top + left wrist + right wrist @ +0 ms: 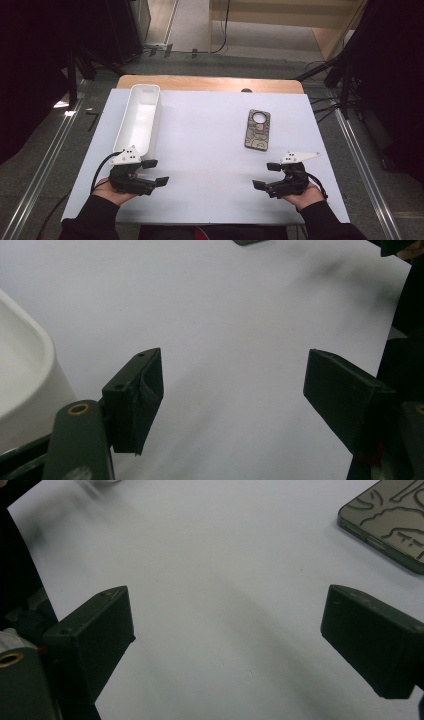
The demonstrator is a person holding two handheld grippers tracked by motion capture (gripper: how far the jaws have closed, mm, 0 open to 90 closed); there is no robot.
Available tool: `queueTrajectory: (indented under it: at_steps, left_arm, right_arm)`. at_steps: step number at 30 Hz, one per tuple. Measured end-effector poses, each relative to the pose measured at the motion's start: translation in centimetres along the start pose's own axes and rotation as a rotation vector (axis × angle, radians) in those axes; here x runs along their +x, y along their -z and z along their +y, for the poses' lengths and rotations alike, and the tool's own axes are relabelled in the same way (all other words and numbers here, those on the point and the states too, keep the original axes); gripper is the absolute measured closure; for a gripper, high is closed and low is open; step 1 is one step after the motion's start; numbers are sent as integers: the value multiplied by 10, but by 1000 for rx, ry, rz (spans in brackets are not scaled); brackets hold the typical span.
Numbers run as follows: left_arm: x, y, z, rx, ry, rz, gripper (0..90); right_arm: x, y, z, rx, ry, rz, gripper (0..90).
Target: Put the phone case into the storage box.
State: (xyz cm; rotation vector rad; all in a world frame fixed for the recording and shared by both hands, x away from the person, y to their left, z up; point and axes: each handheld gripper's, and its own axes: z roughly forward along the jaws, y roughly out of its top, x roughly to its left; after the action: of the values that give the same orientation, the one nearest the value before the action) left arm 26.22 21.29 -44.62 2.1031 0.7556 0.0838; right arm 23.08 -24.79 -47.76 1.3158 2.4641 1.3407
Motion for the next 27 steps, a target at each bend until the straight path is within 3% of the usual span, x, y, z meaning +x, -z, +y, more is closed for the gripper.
queueTrajectory:
  at_steps: [15,27]
  left_arm:
    - [-1,1,-2,0,-14,-3,239]
    - [1,3,-2,-17,-5,-3,239]
  right_arm:
    - [-3,2,2,-23,1,-1,60]
    - [-13,-2,8,-31,-80,-66,61]
